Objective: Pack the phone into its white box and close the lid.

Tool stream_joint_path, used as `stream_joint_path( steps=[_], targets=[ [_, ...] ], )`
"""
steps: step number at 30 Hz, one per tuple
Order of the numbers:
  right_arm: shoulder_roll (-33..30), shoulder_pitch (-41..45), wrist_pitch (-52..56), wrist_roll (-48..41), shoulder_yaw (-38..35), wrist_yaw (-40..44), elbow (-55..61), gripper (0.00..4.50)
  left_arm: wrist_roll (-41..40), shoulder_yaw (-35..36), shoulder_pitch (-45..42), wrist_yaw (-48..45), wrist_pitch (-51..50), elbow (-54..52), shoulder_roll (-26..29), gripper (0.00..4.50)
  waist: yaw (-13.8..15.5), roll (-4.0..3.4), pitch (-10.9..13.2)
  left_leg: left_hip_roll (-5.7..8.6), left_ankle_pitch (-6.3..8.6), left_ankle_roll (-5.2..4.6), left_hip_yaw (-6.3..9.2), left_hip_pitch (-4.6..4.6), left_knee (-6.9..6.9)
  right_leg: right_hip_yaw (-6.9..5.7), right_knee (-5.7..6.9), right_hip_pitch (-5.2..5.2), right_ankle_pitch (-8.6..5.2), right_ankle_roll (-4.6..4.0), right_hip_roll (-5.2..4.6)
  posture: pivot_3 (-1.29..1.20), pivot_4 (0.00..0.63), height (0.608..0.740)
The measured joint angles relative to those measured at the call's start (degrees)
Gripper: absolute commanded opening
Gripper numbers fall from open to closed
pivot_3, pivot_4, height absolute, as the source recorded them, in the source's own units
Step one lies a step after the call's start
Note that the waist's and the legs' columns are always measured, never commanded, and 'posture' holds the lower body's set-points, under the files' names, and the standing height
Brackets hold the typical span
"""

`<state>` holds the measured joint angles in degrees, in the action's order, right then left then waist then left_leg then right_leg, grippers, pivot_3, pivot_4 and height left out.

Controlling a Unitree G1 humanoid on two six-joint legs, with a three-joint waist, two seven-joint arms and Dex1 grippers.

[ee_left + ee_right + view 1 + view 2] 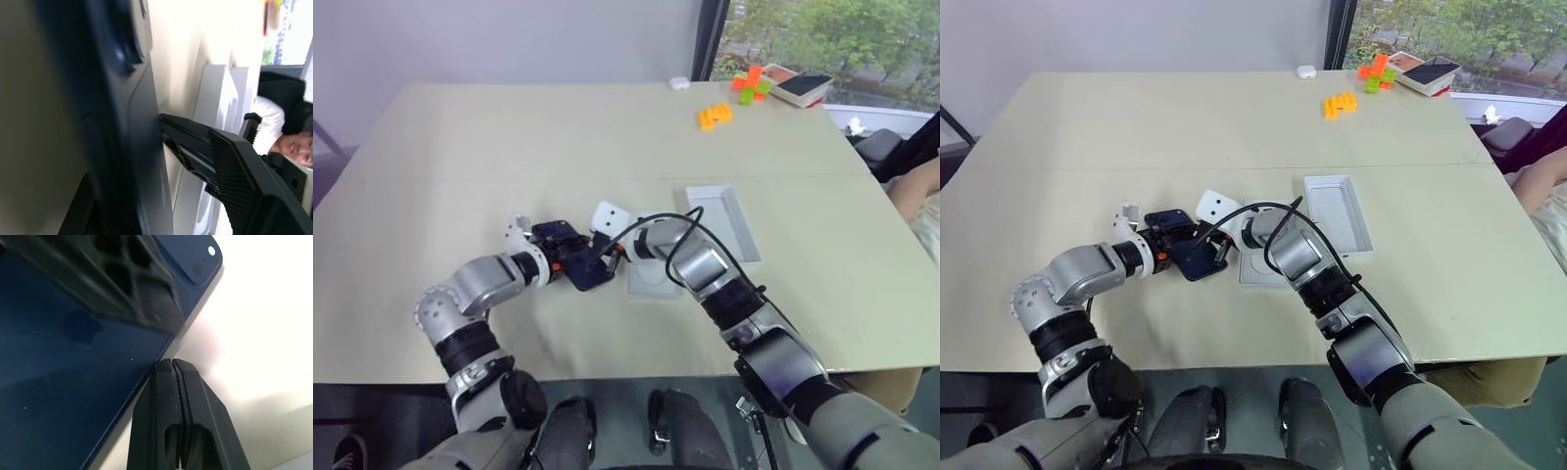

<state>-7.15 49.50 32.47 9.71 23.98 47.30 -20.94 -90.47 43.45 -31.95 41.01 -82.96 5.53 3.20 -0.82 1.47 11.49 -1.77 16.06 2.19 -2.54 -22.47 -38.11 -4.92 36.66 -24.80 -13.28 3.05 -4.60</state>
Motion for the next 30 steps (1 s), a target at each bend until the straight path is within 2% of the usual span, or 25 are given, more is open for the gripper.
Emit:
stream_joint_path(
  steps=[7,12,15,18,30],
  targets=[
    [-0.01,-0.04,-0.27,0.00,0.12,-0.01,0.05,0.05,-12.55,-11.36,5.64,3.06,11.14,-3.53,7.16,2.41,0.05,0.00,0.00,0.01,0.01,-0.03,-0.02,-0.02,0.02,0.00,-0.16,0.03,0.04,-0.06,-0.01,0.00,0.150,0.740],
    [-0.02,-0.03,-0.39,0.00,0.10,-0.06,0.04,0.05,-14.82,-18.20,8.99,1.82,16.82,-4.50,9.11,2.41,0.16,0.00,0.00,0.01,0.03,-0.08,-0.04,-0.05,0.05,-0.03,-0.28,0.05,0.04,-0.06,0.09,0.00,0.150,0.740],
    [-0.04,-0.03,-0.42,0.00,0.11,-0.06,0.04,0.00,-15.90,-21.02,9.53,1.18,19.59,-4.51,10.05,1.61,0.17,0.00,0.00,0.02,0.04,-0.11,-0.05,-0.05,0.05,-0.03,-0.31,0.07,0.04,-0.06,0.10,0.00,0.150,0.740],
    [-0.22,-0.03,-0.49,0.01,0.03,-0.19,0.05,0.00,-16.49,-22.79,10.48,0.54,22.04,-4.46,11.25,0.11,0.13,0.00,0.00,0.02,0.05,-0.13,-0.06,-0.05,0.05,-0.03,-0.32,0.07,0.04,-0.06,0.10,0.00,0.150,0.740],
    [-0.28,-0.06,-1.60,0.02,0.20,-0.36,-0.05,0.00,-20.23,-27.66,13.88,-3.36,26.68,-5.35,16.43,0.05,0.13,0.00,0.00,0.00,0.06,-0.16,-0.07,-0.06,0.05,-0.03,-0.36,0.07,0.03,-0.05,0.15,0.00,0.150,0.740]
  ],
)
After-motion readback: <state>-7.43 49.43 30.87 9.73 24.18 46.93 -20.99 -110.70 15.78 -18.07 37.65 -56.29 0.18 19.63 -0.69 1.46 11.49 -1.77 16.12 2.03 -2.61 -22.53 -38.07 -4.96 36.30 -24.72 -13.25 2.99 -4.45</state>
